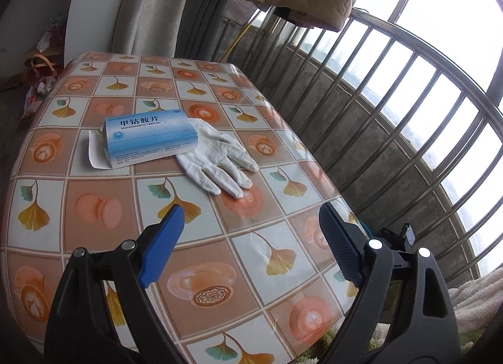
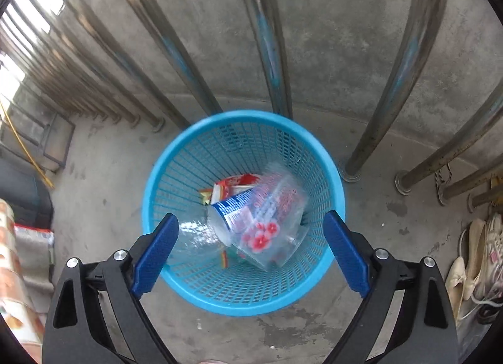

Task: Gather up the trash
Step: 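Return the right tool to the table toward the white glove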

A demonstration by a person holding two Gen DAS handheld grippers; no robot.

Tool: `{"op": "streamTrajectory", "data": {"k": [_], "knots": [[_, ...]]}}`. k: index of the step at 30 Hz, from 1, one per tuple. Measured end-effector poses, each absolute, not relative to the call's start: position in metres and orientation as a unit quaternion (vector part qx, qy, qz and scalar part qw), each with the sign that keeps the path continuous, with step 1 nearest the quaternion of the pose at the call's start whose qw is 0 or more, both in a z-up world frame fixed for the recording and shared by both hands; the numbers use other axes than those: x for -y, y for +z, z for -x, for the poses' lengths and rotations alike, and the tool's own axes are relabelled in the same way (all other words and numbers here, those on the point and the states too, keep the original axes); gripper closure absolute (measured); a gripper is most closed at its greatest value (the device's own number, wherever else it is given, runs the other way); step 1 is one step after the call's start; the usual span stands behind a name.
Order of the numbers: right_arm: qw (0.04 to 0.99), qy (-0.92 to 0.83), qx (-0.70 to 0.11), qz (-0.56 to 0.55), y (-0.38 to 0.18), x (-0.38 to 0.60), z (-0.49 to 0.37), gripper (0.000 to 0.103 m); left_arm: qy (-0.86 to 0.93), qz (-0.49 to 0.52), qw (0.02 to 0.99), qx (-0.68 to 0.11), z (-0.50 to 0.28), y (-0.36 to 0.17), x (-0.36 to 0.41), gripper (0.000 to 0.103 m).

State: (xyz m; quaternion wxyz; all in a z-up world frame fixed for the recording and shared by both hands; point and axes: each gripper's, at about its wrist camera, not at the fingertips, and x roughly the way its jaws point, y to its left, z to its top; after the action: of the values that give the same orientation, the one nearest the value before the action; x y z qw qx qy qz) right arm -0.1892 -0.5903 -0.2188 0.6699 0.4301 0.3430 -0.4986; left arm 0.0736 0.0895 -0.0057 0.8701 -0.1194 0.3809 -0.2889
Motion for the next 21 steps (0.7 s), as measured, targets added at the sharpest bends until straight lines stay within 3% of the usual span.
{"op": "streamTrajectory", "data": {"k": [7,17,21], "knots": [[0.746,-0.365,-0.293,-0.474,-0.151,0.521,0.172,0.013,-0.271,0.132,0.874,-0.382,-0.072,-0.018,-0.113,0.020],[0.746,-0.042,-0.445,-0.493,-0.138,0.356,0.056,0.013,-0.241,0.153,0.861,-0.422,-0.069,-0.058,-0.128,0.020],[0.779,-0.035,-0.472,-0.410,-0.116,0.314,0.034,0.016,-0.232,0.135,0.857,-0.441,-0.069,-0.073,-0.127,0.020]]}}
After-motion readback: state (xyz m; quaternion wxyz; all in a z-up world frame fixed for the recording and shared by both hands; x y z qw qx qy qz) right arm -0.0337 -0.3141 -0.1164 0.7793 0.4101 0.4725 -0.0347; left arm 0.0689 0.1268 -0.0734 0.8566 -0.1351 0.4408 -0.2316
